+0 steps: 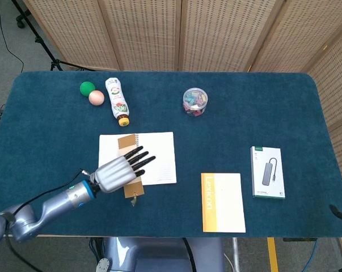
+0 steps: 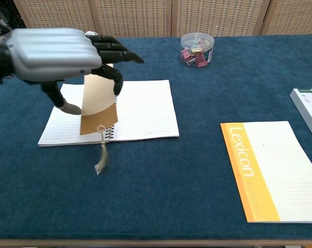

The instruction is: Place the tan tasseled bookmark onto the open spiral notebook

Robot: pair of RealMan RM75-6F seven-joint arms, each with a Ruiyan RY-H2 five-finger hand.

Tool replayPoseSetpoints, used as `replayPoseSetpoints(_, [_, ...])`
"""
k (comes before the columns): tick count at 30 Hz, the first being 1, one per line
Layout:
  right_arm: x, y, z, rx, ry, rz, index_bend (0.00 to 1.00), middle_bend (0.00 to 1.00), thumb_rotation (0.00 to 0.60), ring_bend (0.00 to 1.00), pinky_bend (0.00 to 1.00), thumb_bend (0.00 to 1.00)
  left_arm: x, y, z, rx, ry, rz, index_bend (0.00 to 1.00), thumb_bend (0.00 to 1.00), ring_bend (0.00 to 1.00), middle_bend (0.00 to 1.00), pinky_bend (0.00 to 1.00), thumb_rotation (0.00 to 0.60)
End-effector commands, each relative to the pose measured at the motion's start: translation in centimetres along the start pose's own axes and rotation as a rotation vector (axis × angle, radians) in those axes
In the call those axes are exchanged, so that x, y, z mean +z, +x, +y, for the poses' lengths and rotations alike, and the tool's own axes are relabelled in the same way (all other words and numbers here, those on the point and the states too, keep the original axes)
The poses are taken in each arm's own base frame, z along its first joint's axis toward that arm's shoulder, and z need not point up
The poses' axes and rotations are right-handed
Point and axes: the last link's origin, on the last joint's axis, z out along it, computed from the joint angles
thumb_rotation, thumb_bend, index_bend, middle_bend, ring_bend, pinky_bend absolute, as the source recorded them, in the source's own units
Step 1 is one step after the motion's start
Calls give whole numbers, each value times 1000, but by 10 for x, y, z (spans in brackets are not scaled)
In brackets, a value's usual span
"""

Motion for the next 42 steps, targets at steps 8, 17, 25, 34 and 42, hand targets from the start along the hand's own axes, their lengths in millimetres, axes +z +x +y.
replayPoseSetpoints(8, [11, -5, 9, -31, -56, -2, 0, 0, 600, 0, 0, 0, 70, -27, -6, 86, -136, -18, 551, 389, 0, 0, 0, 600])
replayPoseSetpoints(17, [16, -8, 16, -57, -97, 2, 0, 0, 600, 0, 0, 0, 97, -41, -2, 93, -182, -50, 551, 392, 0, 0, 0, 600])
replayPoseSetpoints(25, [16, -7, 22, -68, -122, 4, 0, 0, 600, 0, 0, 0, 101, -48, -10, 84, -166, -68, 551, 392, 0, 0, 0, 600])
replayPoseSetpoints(34, [15, -6, 23, -71, -128, 5, 0, 0, 600, 0, 0, 0, 101, -51, -16, 88, -147, -87, 551, 391, 0, 0, 0, 600])
replayPoseSetpoints(42, [15, -6, 23, -71, -126, 6, 0, 0, 600, 0, 0, 0, 105, -48, -15, 125, -144, -86, 551, 391, 0, 0, 0, 600])
